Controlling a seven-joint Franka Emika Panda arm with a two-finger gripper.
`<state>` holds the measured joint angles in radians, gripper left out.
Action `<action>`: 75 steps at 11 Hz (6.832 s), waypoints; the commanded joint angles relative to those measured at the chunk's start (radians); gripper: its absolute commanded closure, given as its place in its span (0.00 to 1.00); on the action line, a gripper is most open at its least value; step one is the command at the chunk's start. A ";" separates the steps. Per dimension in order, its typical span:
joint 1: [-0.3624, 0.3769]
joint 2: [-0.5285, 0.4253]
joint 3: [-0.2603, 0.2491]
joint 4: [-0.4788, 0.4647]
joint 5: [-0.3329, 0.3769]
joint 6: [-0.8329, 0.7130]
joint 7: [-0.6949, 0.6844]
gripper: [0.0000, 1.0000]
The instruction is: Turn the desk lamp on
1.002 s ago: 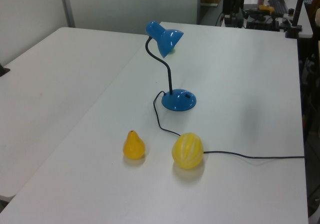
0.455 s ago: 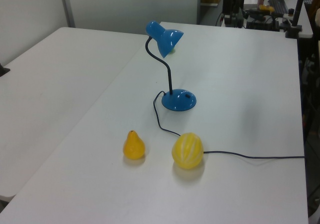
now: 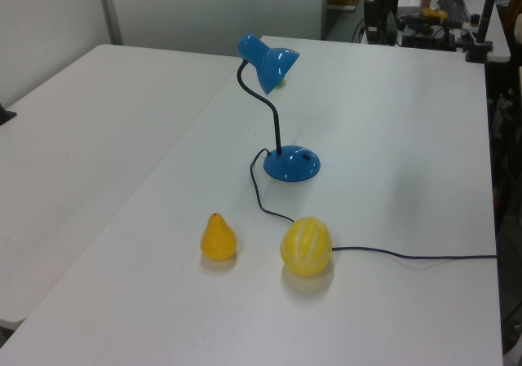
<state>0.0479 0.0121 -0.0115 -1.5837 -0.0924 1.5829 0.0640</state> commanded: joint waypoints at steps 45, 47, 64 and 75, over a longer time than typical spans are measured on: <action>0.059 0.299 0.064 -0.415 -0.043 1.114 0.264 1.00; 0.058 0.305 0.062 -0.414 -0.044 1.114 0.263 1.00; 0.056 0.282 0.062 -0.404 -0.096 1.013 0.258 1.00; 0.058 0.316 0.062 -0.401 -0.119 1.039 0.257 1.00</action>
<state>0.1046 0.3184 0.0520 -1.9787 -0.1830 2.5791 0.3001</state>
